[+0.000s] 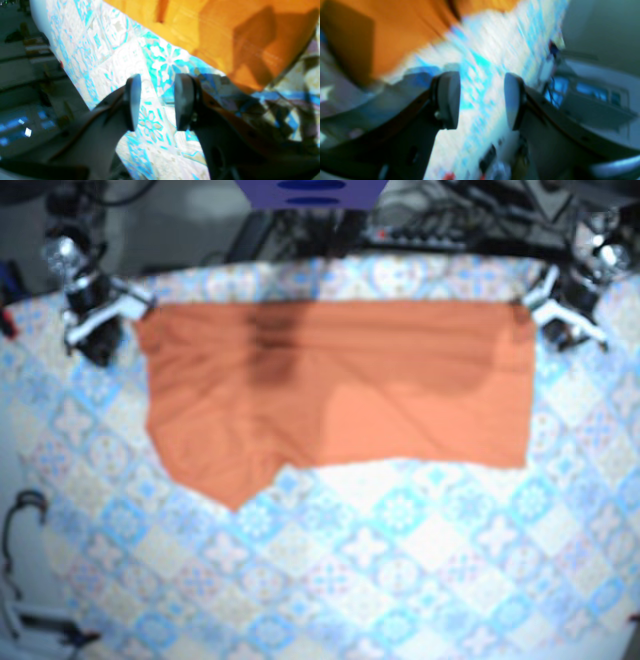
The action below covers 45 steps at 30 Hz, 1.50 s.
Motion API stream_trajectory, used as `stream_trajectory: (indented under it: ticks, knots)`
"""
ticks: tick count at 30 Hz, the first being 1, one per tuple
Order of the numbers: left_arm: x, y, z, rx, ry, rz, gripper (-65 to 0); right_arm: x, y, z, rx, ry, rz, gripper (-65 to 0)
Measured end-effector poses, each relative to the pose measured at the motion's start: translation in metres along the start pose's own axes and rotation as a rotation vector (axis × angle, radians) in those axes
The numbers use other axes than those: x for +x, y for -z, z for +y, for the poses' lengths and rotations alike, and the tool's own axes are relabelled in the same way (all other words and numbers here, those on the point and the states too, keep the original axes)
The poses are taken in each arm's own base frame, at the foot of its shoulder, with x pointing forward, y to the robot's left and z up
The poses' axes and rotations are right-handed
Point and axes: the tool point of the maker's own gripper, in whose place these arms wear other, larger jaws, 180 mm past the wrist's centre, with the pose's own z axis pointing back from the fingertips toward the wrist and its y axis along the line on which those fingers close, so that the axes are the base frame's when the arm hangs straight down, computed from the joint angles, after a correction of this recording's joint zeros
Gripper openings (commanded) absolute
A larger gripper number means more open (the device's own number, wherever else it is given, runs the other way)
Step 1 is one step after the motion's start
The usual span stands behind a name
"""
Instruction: Fold the T-shirt properly
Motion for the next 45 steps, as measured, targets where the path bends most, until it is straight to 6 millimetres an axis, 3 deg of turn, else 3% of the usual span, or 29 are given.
stream_trajectory:
  ticks: [2, 4, 9, 12, 16, 19, 23, 25, 28, 30, 34, 38, 43, 45]
  knots:
    - [0.000, 0.000, 0.001, 0.005, -0.052, -0.001, -42.6, -0.021, -0.004, -0.009, -0.023, 0.006, 0.063, -37.0]
    - [0.001, 0.000, 0.003, 0.010, -0.100, -0.006, -42.6, -0.028, -0.003, -0.022, -0.054, 0.007, 0.082, -37.1]
    - [-0.013, -0.002, 0.025, 0.071, -0.191, 0.022, -42.6, -0.012, -0.001, -0.077, -0.218, 0.098, 0.020, -36.9]
    - [-0.010, -0.005, 0.048, 0.128, -0.246, 0.008, -42.6, -0.006, 0.007, -0.088, -0.187, 0.183, -0.003, -37.0]
    - [0.011, -0.011, 0.082, 0.202, -0.319, -0.065, -42.6, 0.011, 0.021, -0.110, -0.179, 0.250, -0.068, -37.0]
    - [0.019, -0.012, 0.106, 0.220, -0.354, -0.076, -42.6, 0.038, 0.036, -0.129, -0.193, 0.297, -0.148, -37.0]
    - [0.045, 0.004, 0.130, 0.190, -0.444, -0.087, -42.6, 0.061, 0.060, -0.159, -0.219, 0.344, -0.143, -37.0]
    - [0.060, 0.011, 0.144, 0.188, -0.500, -0.118, -42.6, 0.079, 0.069, -0.183, -0.254, 0.375, -0.189, -37.0]
    - [0.072, 0.024, 0.154, 0.144, -0.564, -0.094, -42.6, 0.086, 0.083, -0.213, -0.291, 0.436, -0.185, -37.1]
    - [0.082, 0.031, 0.156, 0.107, -0.605, -0.083, -42.6, 0.084, 0.096, -0.212, -0.240, 0.491, -0.165, -37.1]
    - [0.105, 0.038, 0.161, 0.048, -0.702, -0.119, -42.6, 0.096, 0.114, -0.193, -0.103, 0.626, -0.168, -37.1]
    - [0.102, 0.045, 0.150, -0.018, -0.822, -0.069, -42.6, 0.100, 0.124, -0.192, -0.049, 0.753, -0.185, -37.1]
    - [0.106, 0.061, 0.140, -0.107, -1.008, -0.066, -42.6, 0.101, 0.141, -0.161, 0.146, 0.921, -0.175, -36.9]
    - [0.101, 0.067, 0.129, -0.163, -1.084, -0.032, -42.6, 0.105, 0.146, -0.166, 0.162, 0.988, -0.203, -36.9]
